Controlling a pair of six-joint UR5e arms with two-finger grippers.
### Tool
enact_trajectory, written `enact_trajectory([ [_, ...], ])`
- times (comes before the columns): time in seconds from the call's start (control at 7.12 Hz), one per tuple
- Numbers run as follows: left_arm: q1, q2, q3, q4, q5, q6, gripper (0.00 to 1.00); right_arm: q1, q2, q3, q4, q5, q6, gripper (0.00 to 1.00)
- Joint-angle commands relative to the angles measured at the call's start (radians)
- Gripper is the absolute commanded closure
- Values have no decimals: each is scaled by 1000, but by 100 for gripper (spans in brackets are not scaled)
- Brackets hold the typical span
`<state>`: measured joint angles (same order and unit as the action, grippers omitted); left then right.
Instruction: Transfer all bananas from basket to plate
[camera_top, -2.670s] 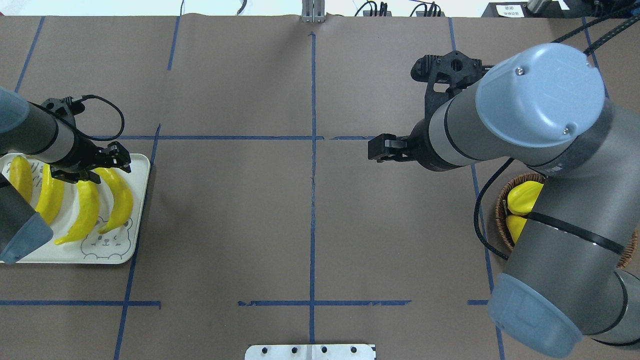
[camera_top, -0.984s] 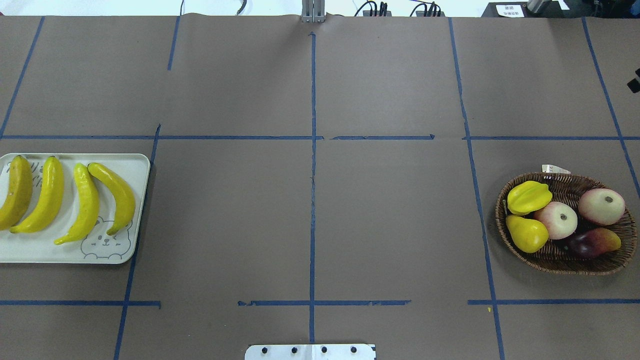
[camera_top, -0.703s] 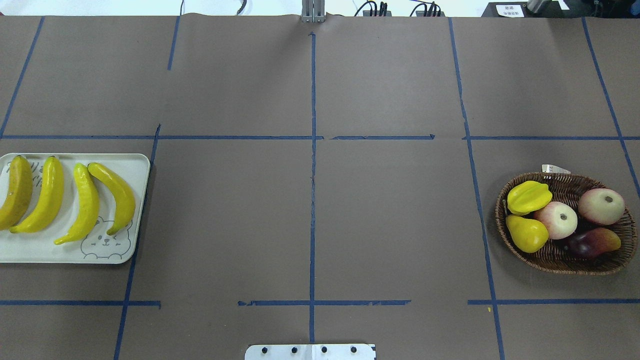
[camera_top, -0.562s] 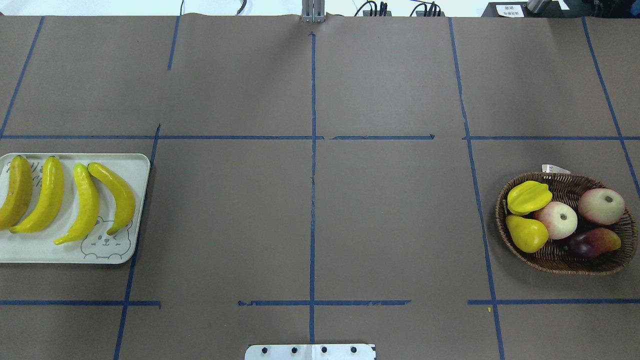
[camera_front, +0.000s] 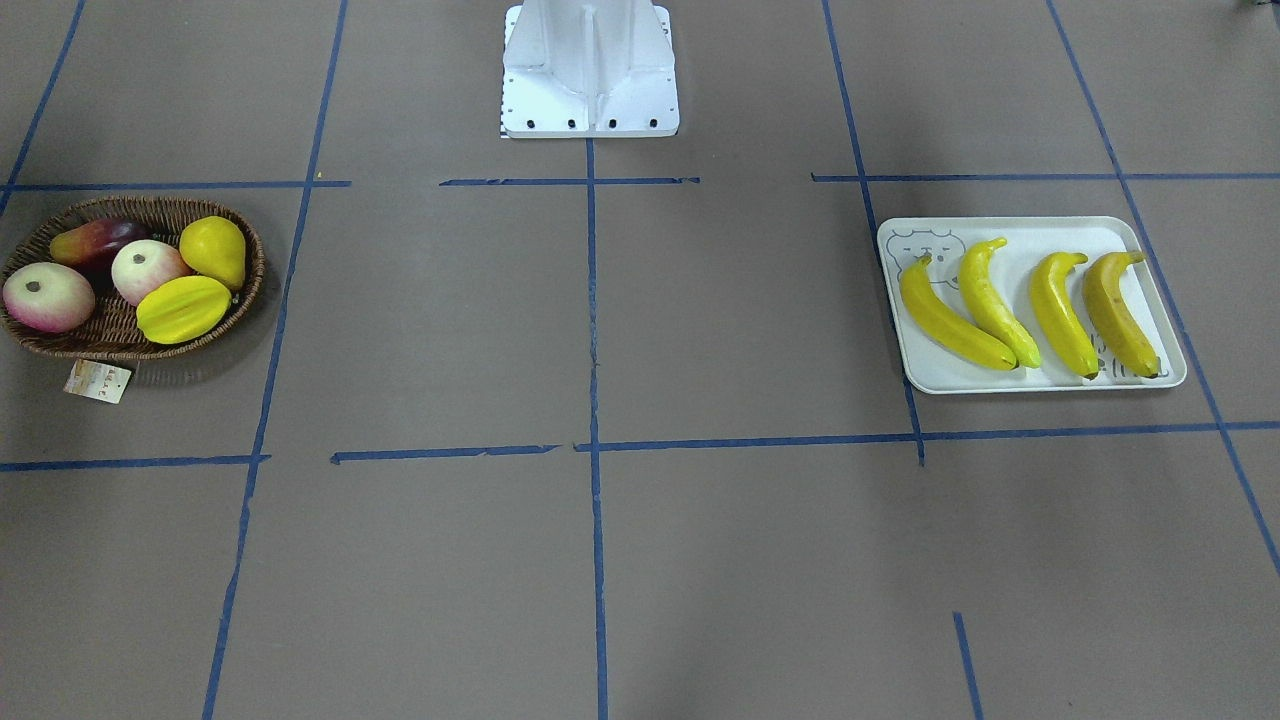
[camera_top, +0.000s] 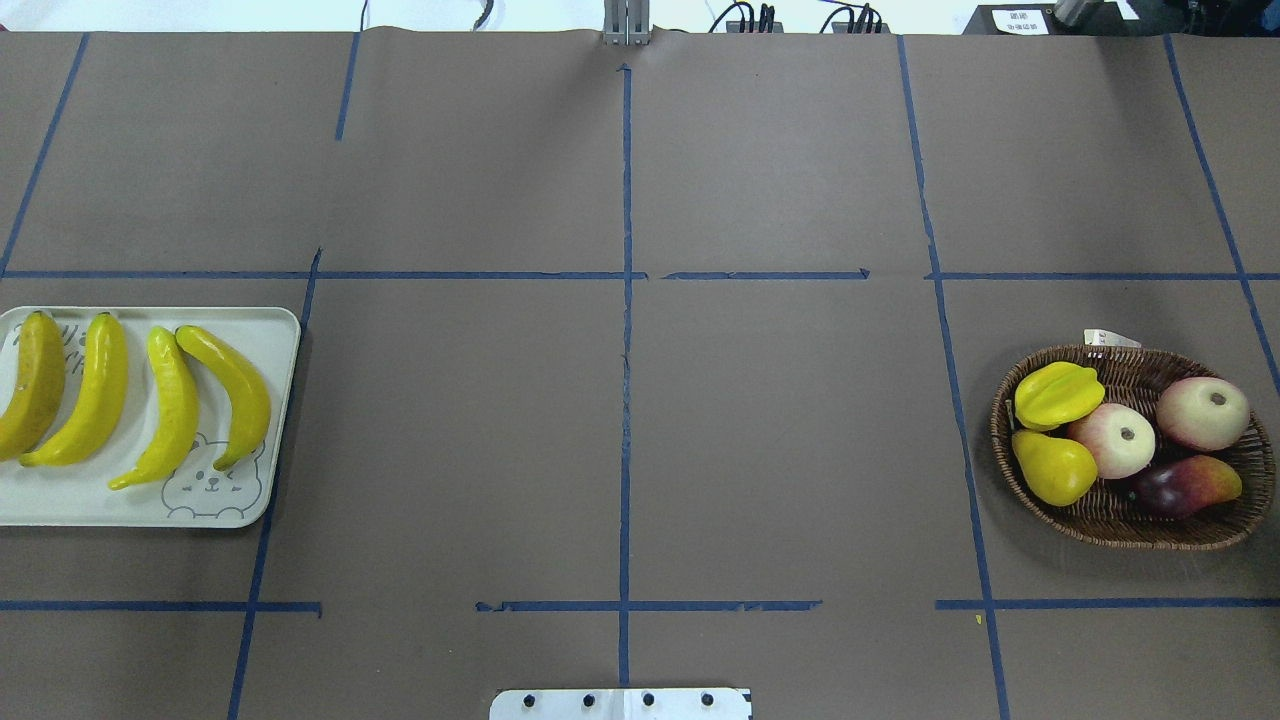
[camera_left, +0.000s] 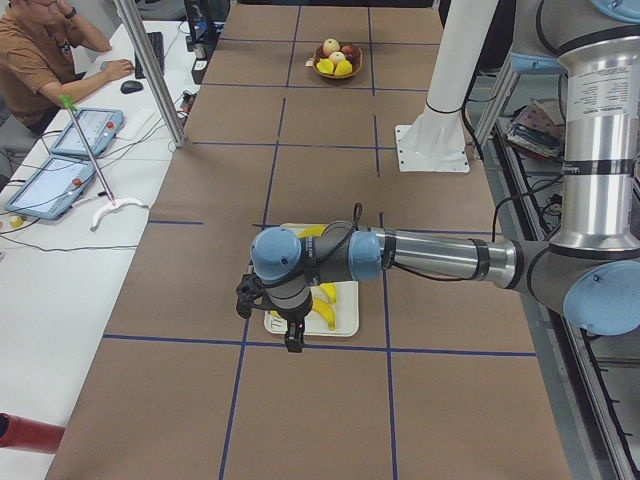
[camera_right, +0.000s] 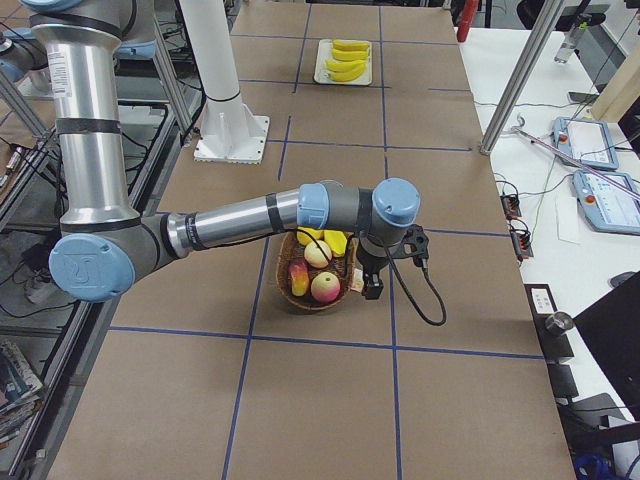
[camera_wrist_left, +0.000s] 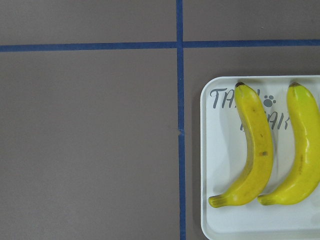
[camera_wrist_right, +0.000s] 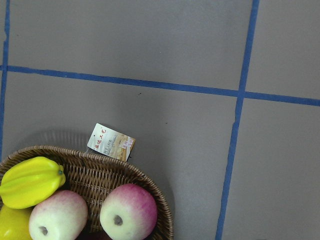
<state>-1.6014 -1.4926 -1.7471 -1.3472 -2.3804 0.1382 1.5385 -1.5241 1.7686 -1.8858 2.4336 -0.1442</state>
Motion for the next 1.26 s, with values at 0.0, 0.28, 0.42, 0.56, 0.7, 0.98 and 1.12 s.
enact_trajectory([
  [0.0,1,-2,-2,-6,0,-3,0,37,-34,-32,60,-2,-5,0],
  [0.28,1,-2,0,-6,0,-5,0,78,-86,-142,263,-2,-2,0],
  [0.42,1,-2,-2,-6,0,-5,0,110,-87,-181,321,-4,-2,0],
  [0.56,1,-2,-2,-6,0,-5,0,127,-87,-182,323,-4,-2,0],
  [0.7,1,-2,-2,-6,0,-3,0,127,-88,-182,321,-4,5,0],
  [0.98,1,-2,1,-6,0,-2,0,127,-87,-182,321,-1,9,0],
  [1.12,1,-2,1,-6,0,0,0,127,-87,-181,321,1,11,0],
])
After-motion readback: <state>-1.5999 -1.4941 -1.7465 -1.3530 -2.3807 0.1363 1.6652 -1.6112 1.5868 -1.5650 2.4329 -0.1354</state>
